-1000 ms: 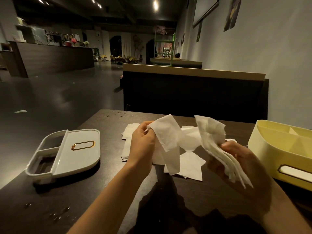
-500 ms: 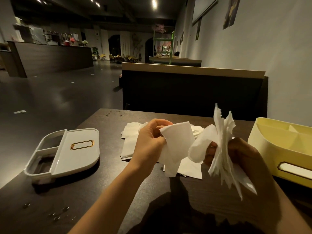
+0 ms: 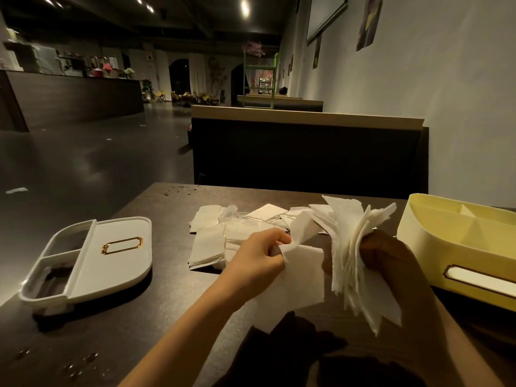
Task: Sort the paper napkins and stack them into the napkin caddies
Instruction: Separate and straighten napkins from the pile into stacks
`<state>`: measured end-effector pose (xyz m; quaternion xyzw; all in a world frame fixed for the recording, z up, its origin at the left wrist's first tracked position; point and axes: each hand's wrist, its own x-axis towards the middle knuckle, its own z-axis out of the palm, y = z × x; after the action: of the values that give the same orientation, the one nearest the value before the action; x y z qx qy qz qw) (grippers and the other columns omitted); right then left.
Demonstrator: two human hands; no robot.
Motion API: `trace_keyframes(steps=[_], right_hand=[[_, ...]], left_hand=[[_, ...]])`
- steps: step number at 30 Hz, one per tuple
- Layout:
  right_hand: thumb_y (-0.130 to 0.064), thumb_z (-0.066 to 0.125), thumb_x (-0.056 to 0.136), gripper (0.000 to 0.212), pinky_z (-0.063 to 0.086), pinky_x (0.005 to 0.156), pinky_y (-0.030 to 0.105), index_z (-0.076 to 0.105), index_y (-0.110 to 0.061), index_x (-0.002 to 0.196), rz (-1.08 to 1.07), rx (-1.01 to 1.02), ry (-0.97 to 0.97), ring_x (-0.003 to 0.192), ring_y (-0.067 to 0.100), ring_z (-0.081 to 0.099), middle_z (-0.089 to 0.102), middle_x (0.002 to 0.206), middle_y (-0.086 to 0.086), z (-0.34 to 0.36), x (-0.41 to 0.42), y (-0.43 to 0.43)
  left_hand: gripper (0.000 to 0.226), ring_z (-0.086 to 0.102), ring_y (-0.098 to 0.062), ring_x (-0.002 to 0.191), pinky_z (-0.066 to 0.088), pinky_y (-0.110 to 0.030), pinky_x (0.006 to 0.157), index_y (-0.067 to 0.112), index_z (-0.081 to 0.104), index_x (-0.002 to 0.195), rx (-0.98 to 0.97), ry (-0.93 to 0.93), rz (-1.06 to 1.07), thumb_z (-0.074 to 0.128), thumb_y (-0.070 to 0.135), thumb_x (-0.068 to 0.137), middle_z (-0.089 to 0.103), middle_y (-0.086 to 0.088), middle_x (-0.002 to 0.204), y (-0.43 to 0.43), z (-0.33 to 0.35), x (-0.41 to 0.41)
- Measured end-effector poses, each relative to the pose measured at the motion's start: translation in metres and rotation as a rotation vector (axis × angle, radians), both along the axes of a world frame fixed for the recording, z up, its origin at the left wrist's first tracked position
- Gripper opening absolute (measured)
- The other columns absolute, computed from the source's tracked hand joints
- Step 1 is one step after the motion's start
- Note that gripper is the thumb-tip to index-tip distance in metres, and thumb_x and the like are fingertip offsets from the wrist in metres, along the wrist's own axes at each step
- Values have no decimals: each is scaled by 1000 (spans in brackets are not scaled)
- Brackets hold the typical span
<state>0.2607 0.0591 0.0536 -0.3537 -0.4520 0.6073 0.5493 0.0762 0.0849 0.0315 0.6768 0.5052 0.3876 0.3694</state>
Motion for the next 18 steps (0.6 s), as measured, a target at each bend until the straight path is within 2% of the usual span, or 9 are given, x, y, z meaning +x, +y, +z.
trace_keyframes(steps=[2,4,6,8,10,11,13,16,18], right_hand=[[-4,41,84,52,43,37,12,65,-16,39,21,-29,44,37,9,55,55,44,2,-3,0,3],[-7,47,77,35,49,41,21,71,-14,51,85,-71,70,43,14,58,59,52,6,-6,-1,9],[-6,55,67,19,52,47,29,74,-9,66,172,-100,54,51,20,61,63,61,10,-9,-2,13],[-2,63,59,25,53,65,40,75,-9,79,248,-129,23,69,28,62,65,78,16,-11,-2,15],[-3,60,60,30,45,83,49,75,-9,84,256,-158,-14,84,36,57,64,91,21,-15,2,16],[-3,59,61,29,42,85,50,75,-8,84,246,-170,-33,87,37,55,63,93,21,-16,3,17],[-11,68,60,30,42,80,45,72,-6,89,228,-174,-100,83,34,56,63,89,20,-12,1,22],[-30,91,38,73,54,58,29,62,-4,101,212,-156,-273,65,22,67,70,75,9,-8,-2,31],[-24,83,51,55,53,50,25,63,-7,99,228,-146,-303,60,18,67,70,73,6,-5,-1,29]], left_hand=[[14,62,-23,93,56,-38,78,20,63,97,-16,-66,-20,55,11,91,65,-8,97,-2,0,2],[9,64,-22,85,58,-37,72,17,66,95,5,-146,-26,60,13,89,67,-12,93,-4,2,3],[7,62,-24,79,57,-43,71,18,67,91,35,-206,-21,62,14,89,66,-17,91,-5,2,3],[14,62,-24,78,56,-47,70,24,67,87,49,-247,-11,61,12,89,68,-14,90,-4,2,2],[20,63,-21,78,57,-42,66,25,68,88,42,-290,-7,58,8,90,69,-9,91,-4,1,1],[22,64,-21,79,57,-38,66,24,68,90,36,-317,-9,57,5,90,70,-7,92,-4,2,0],[26,65,-18,77,56,-34,63,25,69,91,29,-379,-10,57,2,90,71,-5,91,-4,3,-1],[32,64,-11,70,54,-28,57,31,69,88,36,-446,13,57,1,90,71,2,84,-4,5,-3],[33,64,-7,68,55,-26,55,33,68,88,37,-490,25,58,2,89,72,6,81,-5,6,-3]])
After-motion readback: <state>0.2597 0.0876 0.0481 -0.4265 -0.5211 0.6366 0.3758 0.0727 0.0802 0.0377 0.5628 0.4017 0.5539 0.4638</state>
